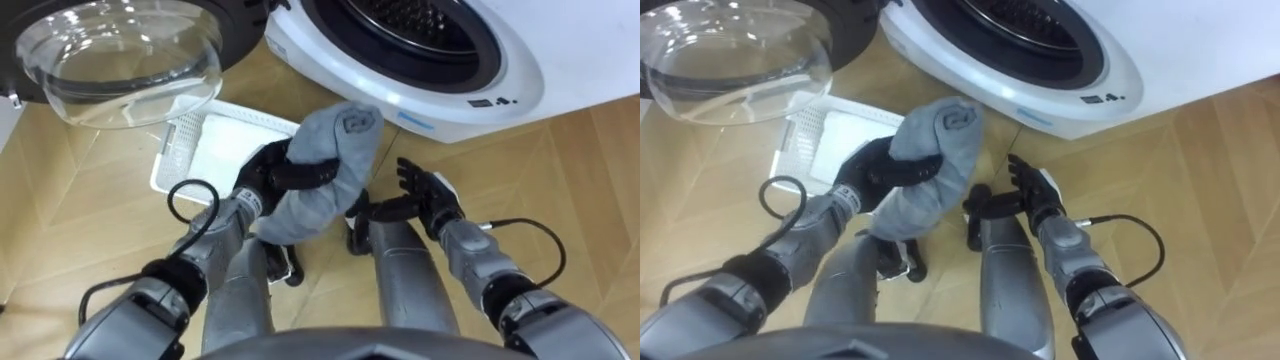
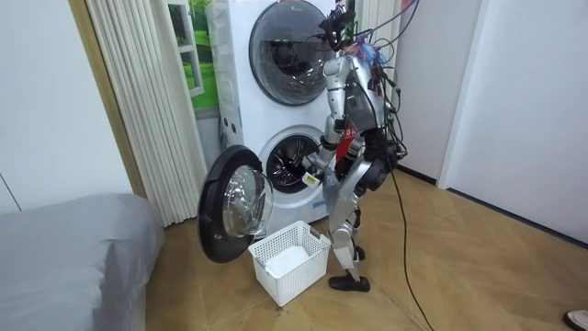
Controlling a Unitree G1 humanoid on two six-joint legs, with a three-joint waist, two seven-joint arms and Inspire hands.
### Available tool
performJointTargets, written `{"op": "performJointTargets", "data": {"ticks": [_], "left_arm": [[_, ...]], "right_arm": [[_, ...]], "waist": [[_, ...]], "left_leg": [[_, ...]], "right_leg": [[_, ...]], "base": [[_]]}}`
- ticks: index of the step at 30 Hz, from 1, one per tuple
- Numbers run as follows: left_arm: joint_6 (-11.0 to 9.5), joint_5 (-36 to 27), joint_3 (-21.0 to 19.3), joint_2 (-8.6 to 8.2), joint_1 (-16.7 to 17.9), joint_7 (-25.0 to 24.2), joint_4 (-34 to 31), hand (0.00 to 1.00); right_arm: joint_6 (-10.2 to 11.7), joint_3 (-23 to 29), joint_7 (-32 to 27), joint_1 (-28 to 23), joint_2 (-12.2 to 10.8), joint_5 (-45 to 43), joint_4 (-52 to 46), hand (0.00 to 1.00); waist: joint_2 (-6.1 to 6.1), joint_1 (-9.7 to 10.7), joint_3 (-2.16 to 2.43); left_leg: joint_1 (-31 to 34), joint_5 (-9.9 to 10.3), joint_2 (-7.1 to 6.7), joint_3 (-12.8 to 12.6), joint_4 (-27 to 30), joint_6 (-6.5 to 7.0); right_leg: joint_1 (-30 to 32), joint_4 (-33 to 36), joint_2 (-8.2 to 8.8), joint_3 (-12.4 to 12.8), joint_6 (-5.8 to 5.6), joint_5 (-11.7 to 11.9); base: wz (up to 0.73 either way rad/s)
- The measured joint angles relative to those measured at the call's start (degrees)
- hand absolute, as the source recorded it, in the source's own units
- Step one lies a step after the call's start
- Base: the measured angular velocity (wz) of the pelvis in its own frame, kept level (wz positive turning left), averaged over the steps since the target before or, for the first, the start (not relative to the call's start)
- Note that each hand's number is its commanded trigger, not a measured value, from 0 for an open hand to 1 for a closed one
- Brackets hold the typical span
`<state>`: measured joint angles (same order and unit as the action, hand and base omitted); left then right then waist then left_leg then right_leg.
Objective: Put towel into washing machine
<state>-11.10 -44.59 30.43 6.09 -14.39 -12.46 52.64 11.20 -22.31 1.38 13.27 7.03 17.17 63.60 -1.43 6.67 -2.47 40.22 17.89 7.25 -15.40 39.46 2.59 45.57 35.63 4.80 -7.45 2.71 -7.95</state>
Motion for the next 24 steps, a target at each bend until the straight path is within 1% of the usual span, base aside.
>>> {"op": "performJointTargets", "data": {"ticks": [3, 5, 8, 9, 10, 15, 17, 19, 22, 24], "left_arm": [[0.49, -3.13, 0.17, -0.26, 0.02, -1.73, -0.04, 1.00], [1.27, -4.69, 0.00, -0.19, -0.05, -2.34, -0.40, 1.00], [1.42, -4.75, -0.27, 0.29, -0.09, -3.82, -1.42, 1.00], [1.93, -4.74, -0.62, 0.42, -0.10, -3.94, -2.41, 1.00], [2.01, -4.71, -0.84, 0.45, -0.10, -3.99, -2.95, 1.00], [2.01, -4.70, -2.81, 1.12, -0.03, -4.05, -8.96, 1.00], [1.87, -4.61, -3.37, 1.15, -0.30, -4.05, -10.18, 1.00], [1.83, -4.12, -3.32, 1.31, -0.88, -4.04, -10.84, 1.00], [0.95, -1.90, -3.26, 1.27, -1.23, -4.04, -11.17, 1.00], [0.92, -1.81, -3.02, 1.29, -1.18, -4.04, -11.16, 1.00]], "right_arm": [[0.00, 0.13, 0.04, -0.14, 0.15, 0.01, -0.13, 0.00], [-0.01, 0.15, 0.04, -0.08, 0.28, -0.23, -0.07, 0.00], [-0.01, 0.35, 0.13, 0.06, 0.01, -0.90, -0.03, 0.00], [-0.01, 0.55, 0.14, 0.03, -0.07, -0.98, 0.13, 0.00], [-0.01, 0.62, 0.14, 0.03, -0.09, -1.06, 0.24, 0.00], [0.03, 1.92, 0.12, -0.15, -0.36, -2.45, 0.17, 0.00], [0.04, 2.05, 0.09, -0.63, -0.49, -2.49, 0.00, 0.00], [0.04, 2.22, 0.14, -0.97, -0.49, -3.20, -0.11, 0.00], [0.03, 2.26, 0.77, -1.15, -0.46, -4.51, -0.20, 0.00], [0.03, 2.24, 1.12, -1.16, -0.47, -5.02, -0.20, 0.00]], "waist": [[0.00, -0.33, 0.00], [0.00, -0.66, 0.00], [-0.01, -0.84, -0.01], [-0.01, -0.85, -0.01], [0.00, -0.84, -0.01], [0.10, -0.89, -0.07], [0.13, -0.83, -0.08], [0.16, -0.71, -0.11], [0.28, -0.43, -0.18], [0.31, -0.13, -0.20]], "left_leg": [[-0.08, -0.07, 0.08, -0.08, -0.17, -0.10], [-0.07, -0.11, 0.13, -0.07, -0.30, -0.16], [0.05, -0.14, 0.13, 0.08, -0.21, -0.22], [0.14, -0.15, 0.08, 0.25, -0.15, -0.22], [0.17, -0.15, 0.04, 0.31, -0.13, -0.22], [0.35, -0.17, 0.01, 0.42, 0.08, -0.18], [0.34, -0.17, 0.04, 0.41, 0.15, -0.18], [0.34, -0.17, 0.06, 0.36, 0.16, -0.18], [0.42, -0.17, 0.05, 0.36, 0.21, -0.18], [0.58, -0.16, 0.07, 0.37, 0.27, -0.18]], "right_leg": [[0.01, -0.14, -0.18, 0.18, 0.04, 0.03], [0.00, -0.28, -0.25, 0.12, 0.12, 0.07], [0.01, -0.18, -0.26, 0.06, 0.13, 0.08], [0.01, -0.14, -0.17, -0.10, 0.13, 0.08], [0.01, -0.09, -0.12, -0.15, 0.13, 0.08], [0.13, 0.05, 0.00, -0.23, 0.13, 0.07], [0.16, 0.15, -0.02, -0.23, 0.17, 0.04], [0.17, 0.14, -0.04, -0.20, 0.17, 0.04], [0.24, 0.15, -0.04, -0.19, 0.17, 0.04], [0.37, 0.15, -0.04, -0.20, 0.17, 0.04]], "base": [[-0.02], [0.00], [0.01], [0.06], [0.05], [0.01], [0.00], [0.00], [0.00], [0.00]]}}
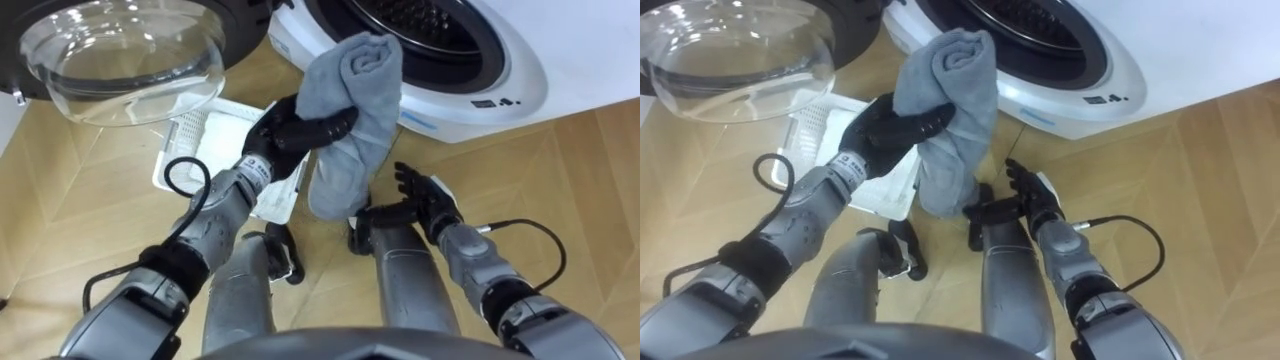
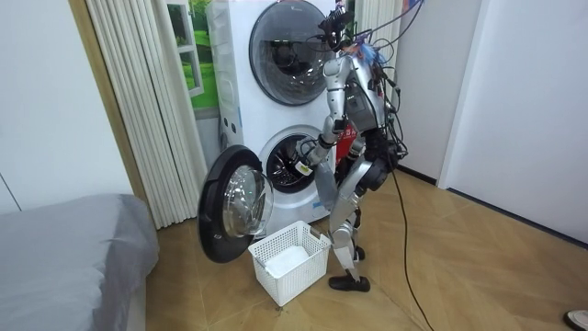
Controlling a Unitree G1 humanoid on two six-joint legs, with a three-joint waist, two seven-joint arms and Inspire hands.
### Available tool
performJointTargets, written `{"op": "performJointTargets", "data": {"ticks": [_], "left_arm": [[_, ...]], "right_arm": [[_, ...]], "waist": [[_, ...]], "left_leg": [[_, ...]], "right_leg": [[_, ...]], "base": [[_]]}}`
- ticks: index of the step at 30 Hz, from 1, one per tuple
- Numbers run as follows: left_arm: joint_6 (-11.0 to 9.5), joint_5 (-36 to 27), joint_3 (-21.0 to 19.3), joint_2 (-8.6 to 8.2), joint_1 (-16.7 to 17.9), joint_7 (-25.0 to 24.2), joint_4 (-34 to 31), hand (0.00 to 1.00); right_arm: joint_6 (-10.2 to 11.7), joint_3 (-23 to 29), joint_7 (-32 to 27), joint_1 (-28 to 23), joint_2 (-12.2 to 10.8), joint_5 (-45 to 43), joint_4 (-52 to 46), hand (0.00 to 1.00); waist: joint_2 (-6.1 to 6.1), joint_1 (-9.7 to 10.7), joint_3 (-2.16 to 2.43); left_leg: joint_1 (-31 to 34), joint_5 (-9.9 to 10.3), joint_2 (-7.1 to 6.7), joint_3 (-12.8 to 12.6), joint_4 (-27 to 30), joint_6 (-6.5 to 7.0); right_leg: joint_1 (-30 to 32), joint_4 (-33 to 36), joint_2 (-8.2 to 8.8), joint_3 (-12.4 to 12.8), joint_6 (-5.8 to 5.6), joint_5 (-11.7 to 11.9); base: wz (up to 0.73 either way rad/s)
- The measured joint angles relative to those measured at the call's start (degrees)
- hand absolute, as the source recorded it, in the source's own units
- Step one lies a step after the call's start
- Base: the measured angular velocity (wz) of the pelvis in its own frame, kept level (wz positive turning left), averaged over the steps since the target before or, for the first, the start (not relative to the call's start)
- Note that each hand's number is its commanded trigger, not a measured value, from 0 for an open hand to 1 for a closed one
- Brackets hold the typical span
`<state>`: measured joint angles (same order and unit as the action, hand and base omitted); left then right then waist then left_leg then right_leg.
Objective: Put towel into washing machine
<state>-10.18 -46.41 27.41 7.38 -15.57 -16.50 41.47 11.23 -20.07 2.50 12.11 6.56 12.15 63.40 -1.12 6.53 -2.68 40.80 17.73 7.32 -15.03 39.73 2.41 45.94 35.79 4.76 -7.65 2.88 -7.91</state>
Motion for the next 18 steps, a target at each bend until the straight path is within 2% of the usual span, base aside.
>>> {"op": "performJointTargets", "data": {"ticks": [5, 8, 15, 18], "left_arm": [[0.01, -0.31, 0.29, 0.12, -0.03, 0.00, 0.00, 1.00], [0.01, -0.71, 0.31, -0.37, -0.25, -0.10, -0.02, 1.00], [0.35, -8.58, 2.11, -1.04, 0.07, -1.76, 0.16, 1.00], [1.42, -10.92, 3.07, -1.42, 0.22, -2.87, 0.36, 1.00]], "right_arm": [[-0.01, -0.15, 1.12, -0.18, -0.02, 0.71, 0.16, 0.00], [-0.07, -0.79, 1.50, -0.36, -0.06, 0.81, 0.19, 0.00], [-0.33, -1.04, 1.26, 0.07, -0.30, 0.85, 0.21, 0.00], [-1.03, -1.06, 1.29, 0.27, -0.37, 0.89, 0.08, 0.00]], "waist": [[0.06, 0.83, -0.04], [0.07, 0.93, -0.05], [0.09, 0.95, -0.08], [0.09, 0.85, -0.08]], "left_leg": [[0.00, 0.00, 0.07, 0.04, 0.03, 0.00], [0.20, 0.01, 0.13, 0.27, 0.11, -0.01], [0.48, 0.00, 0.09, 0.49, 0.00, -0.01], [0.37, 0.00, 0.01, 0.48, -0.27, -0.01]], "right_leg": [[-0.05, -0.01, -0.01, -0.09, 0.00, 0.00], [-0.06, -0.05, 0.01, -0.34, 0.06, -0.03], [-0.02, -0.23, 0.05, -0.58, 0.06, -0.09], [-0.03, -0.44, 0.00, -0.52, 0.04, -0.10]], "base": [[0.00], [0.02], [0.00], [0.00]]}}
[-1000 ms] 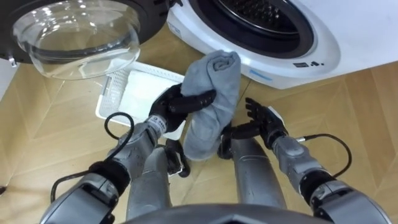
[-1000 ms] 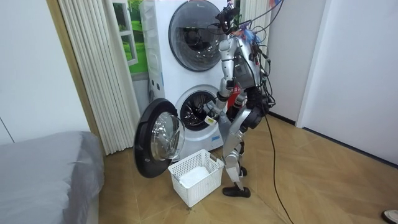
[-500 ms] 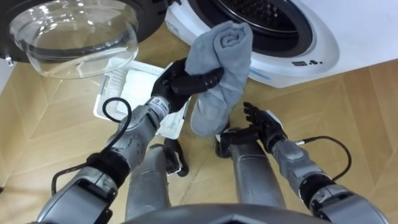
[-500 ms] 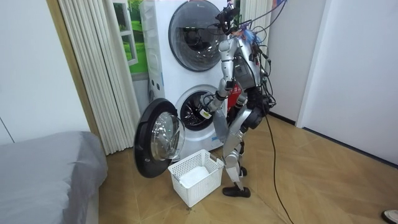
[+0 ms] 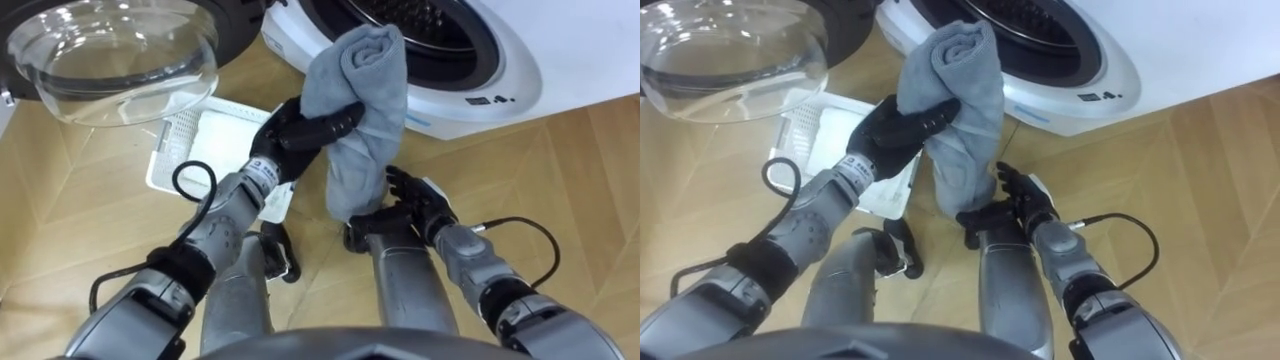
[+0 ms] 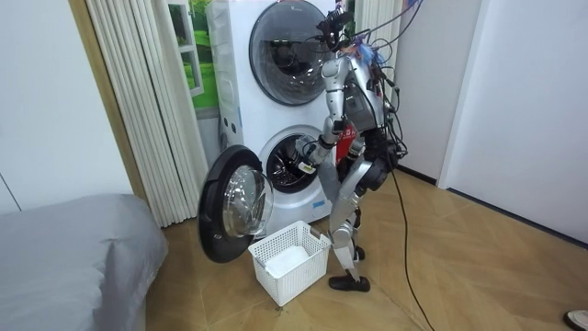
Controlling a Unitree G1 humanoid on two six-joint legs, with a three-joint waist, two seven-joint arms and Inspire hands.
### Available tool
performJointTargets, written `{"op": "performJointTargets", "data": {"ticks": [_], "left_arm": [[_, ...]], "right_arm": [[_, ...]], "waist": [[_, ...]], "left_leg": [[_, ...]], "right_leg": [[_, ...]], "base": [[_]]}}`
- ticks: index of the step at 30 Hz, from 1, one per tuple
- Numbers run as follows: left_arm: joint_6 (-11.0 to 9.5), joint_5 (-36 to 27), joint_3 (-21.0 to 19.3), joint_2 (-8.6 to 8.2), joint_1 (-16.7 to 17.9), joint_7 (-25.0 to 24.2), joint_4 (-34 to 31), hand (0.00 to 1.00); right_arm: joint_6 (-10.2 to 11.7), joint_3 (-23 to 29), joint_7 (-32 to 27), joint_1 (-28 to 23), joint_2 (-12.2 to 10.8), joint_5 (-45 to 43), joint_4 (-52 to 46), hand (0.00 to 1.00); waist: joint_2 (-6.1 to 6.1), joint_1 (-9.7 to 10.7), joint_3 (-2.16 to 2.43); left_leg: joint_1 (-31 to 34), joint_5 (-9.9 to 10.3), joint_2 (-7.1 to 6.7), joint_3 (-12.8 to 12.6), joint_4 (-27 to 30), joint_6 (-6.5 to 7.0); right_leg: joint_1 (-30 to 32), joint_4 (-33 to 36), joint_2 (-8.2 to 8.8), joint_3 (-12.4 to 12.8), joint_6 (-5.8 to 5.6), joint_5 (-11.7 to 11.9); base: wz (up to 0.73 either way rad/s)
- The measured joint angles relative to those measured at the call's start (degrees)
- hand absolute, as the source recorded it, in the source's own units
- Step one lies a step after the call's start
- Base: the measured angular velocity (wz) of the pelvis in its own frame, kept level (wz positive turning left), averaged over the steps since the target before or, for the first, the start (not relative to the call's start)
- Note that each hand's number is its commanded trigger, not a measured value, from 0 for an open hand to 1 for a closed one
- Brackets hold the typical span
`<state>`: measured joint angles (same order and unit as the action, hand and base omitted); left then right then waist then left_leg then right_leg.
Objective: Put towel into washing machine
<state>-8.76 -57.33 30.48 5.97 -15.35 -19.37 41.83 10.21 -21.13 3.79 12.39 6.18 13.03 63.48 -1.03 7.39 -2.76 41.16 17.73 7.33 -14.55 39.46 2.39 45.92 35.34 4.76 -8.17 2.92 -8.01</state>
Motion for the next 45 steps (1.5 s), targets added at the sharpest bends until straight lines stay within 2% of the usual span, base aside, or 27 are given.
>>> {"op": "performJointTargets", "data": {"ticks": [4, 6, 7, 8, 9, 10, 15, 18, 21, 31, 32, 33, 34, 38, 41, 45], "left_arm": [[1.73, -2.78, 1.07, -0.03, 0.26, -1.11, 0.03, 1.00], [2.52, -5.06, 1.38, -0.04, 0.70, -1.53, 0.02, 1.00], [2.57, -5.54, 1.39, -0.04, 0.92, -1.58, 0.00, 1.00], [2.78, -6.46, 1.34, -0.04, 1.37, -1.64, 0.00, 1.00], [3.58, -7.85, 1.25, -0.01, 1.63, -1.69, 0.00, 1.00], [3.89, -8.46, 1.20, -0.01, 1.74, -1.70, 0.00, 1.00], [6.18, -11.79, 1.05, -0.02, 1.94, -3.05, 0.05, 1.00], [7.70, -14.60, 1.10, -0.06, 2.34, -4.00, 0.05, 1.00], [8.43, -15.24, 1.04, -0.06, 2.48, -4.56, 0.05, 1.00], [8.78, -16.00, 1.24, -0.06, 3.71, -6.22, 0.05, 1.00], [8.78, -16.12, 1.29, -0.06, 3.98, -6.22, 0.05, 0.82], [8.79, -16.23, 1.33, -0.07, 4.21, -6.22, 0.04, 0.46], [8.79, -16.22, 1.30, -0.09, 4.27, -6.22, 0.04, 0.00], [8.81, -16.31, 0.97, -0.20, 4.65, -6.26, 0.05, 0.00], [8.98, -16.28, -0.88, -0.57, 5.28, -6.27, 0.08, 0.00], [8.63, -16.19, -1.39, -0.08, 5.49, -6.04, 1.04, 0.00]], "right_arm": [[-0.48, 0.01, 0.05, -0.01, 0.02, 0.00, -0.21, 0.00], [-1.59, 0.21, 0.08, -0.03, 0.14, -0.17, -1.25, 0.02], [-1.65, 0.23, 0.07, -0.08, 0.13, -0.18, -1.31, 0.44], [-1.89, 0.53, 0.05, -0.04, 0.09, -0.29, -1.69, 0.75], [-2.51, 0.74, 0.04, -0.12, 0.09, -0.57, -2.18, 0.90], [-2.81, 0.97, 0.05, -0.16, 0.07, -0.87, -2.45, 1.00], [-4.17, 1.74, -0.02, -0.45, -0.19, -3.47, -3.63, 1.00], [-5.30, 2.18, -0.14, -0.19, 0.06, -4.65, -4.03, 1.00], [-6.17, 2.24, -0.77, -0.26, 0.18, -5.61, -4.62, 1.00], [-6.59, 2.28, -2.32, -0.51, -0.10, -6.35, -5.41, 1.00], [-6.60, 2.28, -2.38, -0.67, -0.07, -6.36, -5.43, 1.00], [-6.60, 2.27, -2.44, -0.78, -0.07, -6.35, -5.43, 1.00], [-6.60, 2.27, -2.53, -0.81, -0.07, -6.37, -5.44, 1.00], [-6.54, 2.29, -3.88, -1.36, -0.20, -6.55, -5.91, 1.00], [-6.53, 2.31, -4.99, -1.56, -0.39, -6.53, -5.80, 1.00], [-6.62, 2.33, -6.76, -1.65, -0.30, -6.22, -5.81, 1.00]], "waist": [[-0.02, -0.02, 0.01], [-0.04, -0.01, 0.02], [-0.05, -0.02, 0.03], [-0.09, -0.12, 0.05], [-0.16, -0.34, 0.09], [-0.17, -0.57, 0.10], [-0.45, -2.08, 0.27], [-1.10, -2.47, 0.70], [-1.37, -2.69, 0.87], [-1.37, -2.66, 0.94], [-1.37, -2.64, 0.94], [-1.37, -2.65, 0.94], [-1.38, -2.70, 0.93], [-1.39, -3.04, 0.94], [-1.39, -3.26, 0.94], [-1.39, -3.92, 0.93]], "left_leg": [[0.00, -0.02, 0.06, -0.01, -0.26, -0.03], [0.13, 0.02, 0.13, 0.00, -0.15, -0.09], [0.19, 0.07, 0.30, 0.00, -0.03, -0.16], [0.28, 0.18, 0.59, -0.01, 0.08, -0.27], [0.34, 0.25, 0.82, -0.07, 0.16, -0.35], [0.33, 0.30, 0.90, -0.10, 0.20, -0.42], [0.22, 0.38, 0.94, -0.09, 0.33, -0.73], [0.05, 0.30, 0.85, 0.07, 0.35, -0.85], [-0.40, 0.24, 0.80, 0.10, 0.27, -0.93], [-1.30, -0.02, 0.91, 0.81, -0.12, -1.32], [-1.41, -0.03, 0.94, 0.91, -0.18, -1.33], [-1.42, -0.03, 0.94, 0.92, -0.19, -1.34], [-1.38, -0.03, 0.94, 0.94, -0.19, -1.34], [-1.31, -0.04, 0.88, 1.14, -0.43, -1.35], [-1.94, -0.15, 0.87, 0.76, -0.82, -1.32], [-2.39, -0.27, 0.77, 0.60, -1.25, -1.41]], "right_leg": [[-0.03, -0.39, -0.15, -0.08, -0.01, 0.00], [-0.04, -0.63, -0.50, -0.06, 0.00, 0.01], [-0.03, -0.67, -0.81, -0.09, 0.00, 0.01], [-0.02, -0.81, -0.91, -0.12, 0.02, 0.02], [-0.02, -0.97, -1.03, -0.14, 0.09, 0.06], [-0.01, -1.01, -1.09, -0.17, 0.12, 0.08], [0.07, -0.68, -1.35, -0.33, 0.53, -0.09], [-0.02, -0.46, -1.36, 0.03, 0.61, -0.13], [-0.41, -0.49, -1.36, 0.05, 0.73, -0.04], [-1.83, -1.36, -1.56, -0.70, 1.09, 0.20], [-2.07, -1.56, -1.62, -0.79, 1.09, 0.22], [-2.10, -1.62, -1.63, -0.93, 1.08, 0.23], [-2.10, -1.65, -1.61, -1.10, 1.08, 0.23], [-2.16, -1.79, -1.54, -1.37, 1.08, 0.22], [-2.54, -1.75, -1.47, -1.03, 1.06, 0.17], [-2.66, -1.69, -1.42, -0.58, 1.05, 0.12]], "base": [[0.00], [-0.04], [-0.05], [-0.06], [-0.07], [-0.09], [-0.02], [0.00], [0.00], [0.02], [0.00], [0.00], [0.00], [0.03], [0.00], [-0.01]]}}
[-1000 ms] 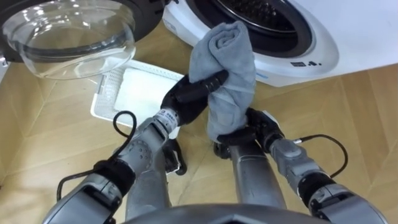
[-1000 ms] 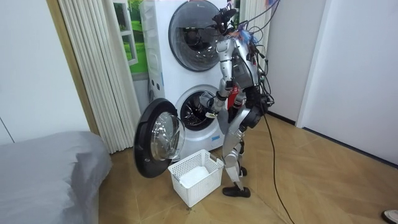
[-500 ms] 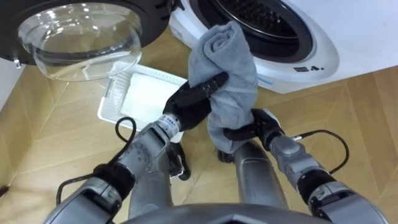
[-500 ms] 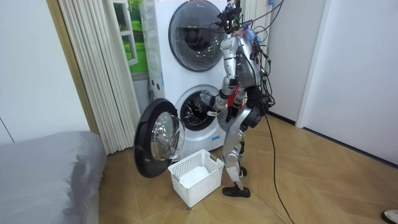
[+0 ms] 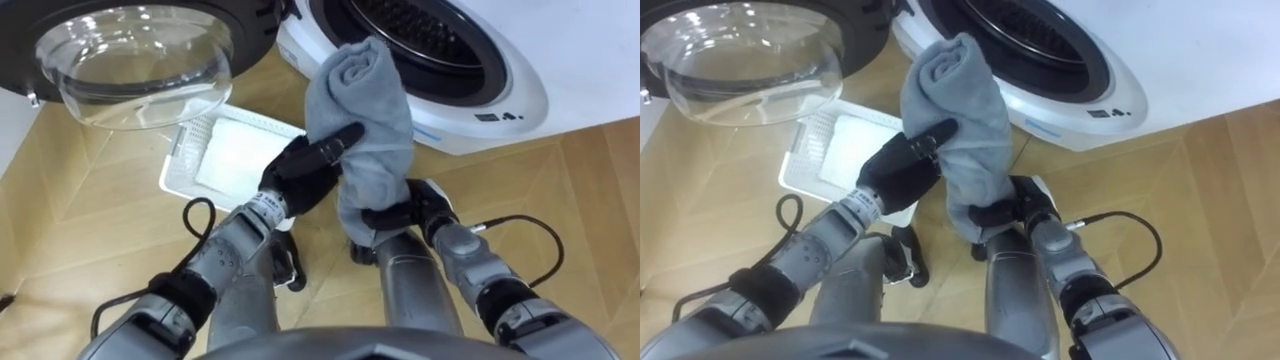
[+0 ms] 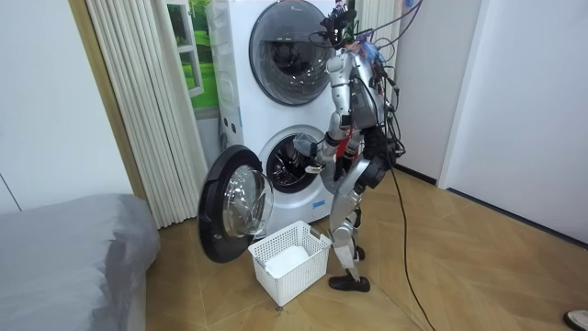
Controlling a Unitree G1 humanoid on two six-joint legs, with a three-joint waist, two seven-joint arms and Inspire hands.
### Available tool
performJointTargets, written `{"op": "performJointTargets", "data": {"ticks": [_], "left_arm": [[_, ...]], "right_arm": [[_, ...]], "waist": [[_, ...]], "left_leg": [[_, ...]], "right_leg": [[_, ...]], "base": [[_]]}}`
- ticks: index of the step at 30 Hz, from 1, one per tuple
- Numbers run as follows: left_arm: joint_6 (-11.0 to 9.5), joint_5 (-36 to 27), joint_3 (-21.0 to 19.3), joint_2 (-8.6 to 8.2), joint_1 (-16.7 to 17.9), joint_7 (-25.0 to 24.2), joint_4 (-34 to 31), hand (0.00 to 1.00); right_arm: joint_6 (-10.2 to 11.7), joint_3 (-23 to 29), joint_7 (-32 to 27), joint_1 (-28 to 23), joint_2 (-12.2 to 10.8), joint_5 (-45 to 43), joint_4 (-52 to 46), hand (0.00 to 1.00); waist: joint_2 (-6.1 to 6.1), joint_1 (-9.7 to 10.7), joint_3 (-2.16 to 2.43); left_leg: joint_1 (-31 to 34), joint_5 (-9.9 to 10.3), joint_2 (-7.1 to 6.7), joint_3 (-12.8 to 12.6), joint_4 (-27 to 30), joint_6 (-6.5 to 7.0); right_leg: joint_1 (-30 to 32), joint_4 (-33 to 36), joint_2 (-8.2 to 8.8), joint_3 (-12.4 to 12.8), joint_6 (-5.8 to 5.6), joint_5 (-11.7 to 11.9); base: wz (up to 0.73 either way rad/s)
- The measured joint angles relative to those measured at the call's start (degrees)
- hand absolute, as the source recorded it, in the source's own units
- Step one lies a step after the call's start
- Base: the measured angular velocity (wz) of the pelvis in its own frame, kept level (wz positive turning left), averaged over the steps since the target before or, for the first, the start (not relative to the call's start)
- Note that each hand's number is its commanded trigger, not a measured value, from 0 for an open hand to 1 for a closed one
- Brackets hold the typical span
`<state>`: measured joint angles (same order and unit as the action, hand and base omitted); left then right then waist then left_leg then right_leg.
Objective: Put towel into washing machine
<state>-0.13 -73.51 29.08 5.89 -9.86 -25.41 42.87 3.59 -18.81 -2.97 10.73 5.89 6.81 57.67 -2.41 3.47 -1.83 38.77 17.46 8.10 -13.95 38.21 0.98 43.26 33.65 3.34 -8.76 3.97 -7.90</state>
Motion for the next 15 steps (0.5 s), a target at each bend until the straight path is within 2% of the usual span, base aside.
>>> {"op": "performJointTargets", "data": {"ticks": [4, 7, 11, 15], "left_arm": [[-0.20, 2.48, -2.12, -0.15, 0.42, 1.79, 0.05, 0.00], [-0.88, 6.13, -3.64, 0.79, 1.21, 4.43, -0.09, 0.00], [-1.82, 14.96, -5.85, 1.34, 1.95, 9.13, 0.04, 0.00], [-2.44, 22.25, -6.91, 1.54, 2.40, 14.18, 0.08, 0.00]], "right_arm": [[0.00, 0.16, -2.03, -0.41, 0.11, 0.37, 0.01, 1.00], [0.07, 1.03, -2.95, -0.45, 0.23, 0.59, 0.36, 1.00], [0.12, 1.84, -3.39, -0.42, 1.25, 4.42, 1.09, 1.00], [0.18, 3.58, -3.50, 0.78, 1.29, 7.55, 3.76, 1.00]], "waist": [[-0.06, -1.75, -0.03], [-0.28, -3.08, 0.00], [-0.58, -4.56, -0.02], [-0.59, -4.98, -0.03]], "left_leg": [[0.08, -0.03, 0.10, 0.06, 0.13, -0.07], [0.14, -0.10, 0.10, 0.12, -0.05, -0.19], [0.36, -0.79, -0.08, 0.16, -1.06, -0.04], [0.30, -1.44, -0.99, 0.20, -2.24, 0.12]], "right_leg": [[0.00, 0.05, -0.09, -0.23, 0.13, -0.07], [0.02, -0.13, -0.13, -0.37, 0.19, -0.04], [0.01, -0.56, 0.47, -1.08, 0.22, -0.02], [-0.03, -0.70, 1.05, -1.37, 0.12, 0.01]], "base": [[0.00], [0.01], [0.12], [0.09]]}}
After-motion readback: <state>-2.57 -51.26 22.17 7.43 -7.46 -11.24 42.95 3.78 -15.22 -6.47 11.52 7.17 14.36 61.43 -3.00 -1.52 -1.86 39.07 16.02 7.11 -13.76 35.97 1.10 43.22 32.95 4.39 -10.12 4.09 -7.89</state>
